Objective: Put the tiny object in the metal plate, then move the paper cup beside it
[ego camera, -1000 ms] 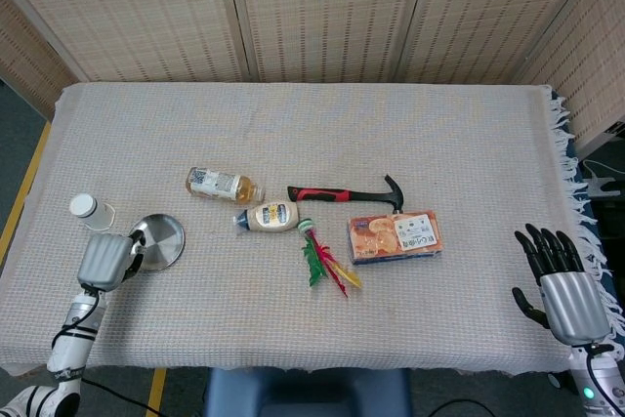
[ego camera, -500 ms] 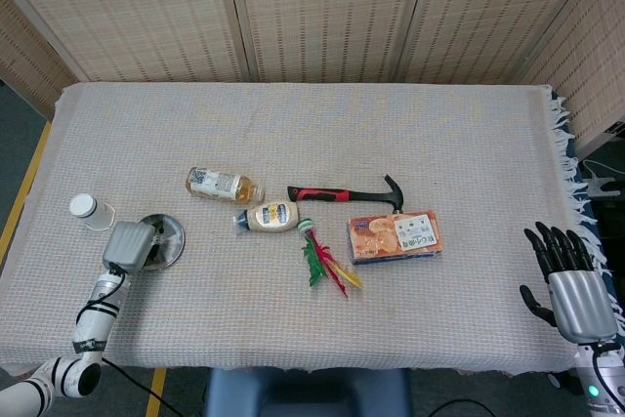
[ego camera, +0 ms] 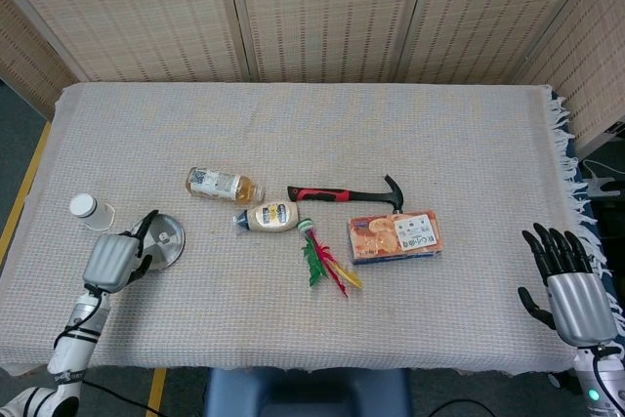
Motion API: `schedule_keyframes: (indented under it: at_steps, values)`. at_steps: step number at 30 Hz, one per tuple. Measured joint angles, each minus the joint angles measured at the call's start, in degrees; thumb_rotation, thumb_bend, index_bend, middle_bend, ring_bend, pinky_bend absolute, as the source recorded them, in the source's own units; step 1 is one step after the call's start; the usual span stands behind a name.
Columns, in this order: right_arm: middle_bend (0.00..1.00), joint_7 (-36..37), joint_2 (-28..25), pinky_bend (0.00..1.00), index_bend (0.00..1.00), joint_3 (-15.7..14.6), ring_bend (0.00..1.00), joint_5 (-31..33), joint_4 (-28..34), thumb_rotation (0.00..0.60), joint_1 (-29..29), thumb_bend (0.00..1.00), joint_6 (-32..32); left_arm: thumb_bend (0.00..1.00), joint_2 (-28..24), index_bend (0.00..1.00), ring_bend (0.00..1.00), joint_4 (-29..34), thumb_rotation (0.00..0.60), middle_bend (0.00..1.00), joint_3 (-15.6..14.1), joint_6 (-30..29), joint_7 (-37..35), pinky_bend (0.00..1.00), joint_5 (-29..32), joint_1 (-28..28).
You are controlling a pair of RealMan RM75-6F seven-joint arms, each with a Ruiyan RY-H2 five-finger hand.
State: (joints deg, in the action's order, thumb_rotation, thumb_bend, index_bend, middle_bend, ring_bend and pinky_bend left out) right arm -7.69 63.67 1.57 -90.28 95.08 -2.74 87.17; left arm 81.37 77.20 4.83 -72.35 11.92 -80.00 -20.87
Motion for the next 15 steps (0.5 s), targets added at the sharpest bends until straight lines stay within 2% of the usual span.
schedule_keyframes:
  at_steps: [2, 6, 8, 11, 15]
  values:
    - [0.0, 0.3, 0.0, 0.0, 0.0, -0.1, 0.0, -0.5, 0.0, 0.6, 0.0, 0.22, 0.2, 0.39, -1.5, 0.0, 0.01, 1.1, 0.6, 0.1, -1.0, -3.6, -2.7, 0.17, -1.5, 2.2]
    - [0.0, 0.3, 0.2, 0.0, 0.0, -0.4, 0.0, -1.2, 0.1, 0.6, -0.1, 0.22, 0.0, 0.39, -3.7, 0.0, 0.0, 1.3, 0.6, 0.07, -2.3, -10.9, -9.9, 0.17, -4.3, 6.2]
    - [0.0, 0.2, 0.2, 0.0, 0.0, -0.7, 0.0, -1.7, 0.2, 0.6, -0.2, 0.22, -0.2, 0.39, -4.0, 0.0, 0.0, 0.3, 0.6, 0.04, -2.1, -11.3, -12.5, 0.16, -4.3, 6.5]
    - [0.0, -0.1, 0.4, 0.0, 0.0, -0.9, 0.0, -2.2, 0.4, 0.6, -0.3, 0.22, -0.4, 0.39, -4.2, 0.0, 0.0, -2.1, 0.6, 0.01, -1.1, -8.2, -14.8, 0.15, -3.1, 5.4]
    - [0.0, -0.8, 0.7, 0.0, 0.0, -1.0, 0.0, -2.0, 0.4, 0.6, -0.4, 0.22, -0.8, 0.39, -3.5, 0.0, 0.0, -7.4, 0.6, 0.0, 0.8, 0.5, -17.5, 0.15, -0.4, 1.8]
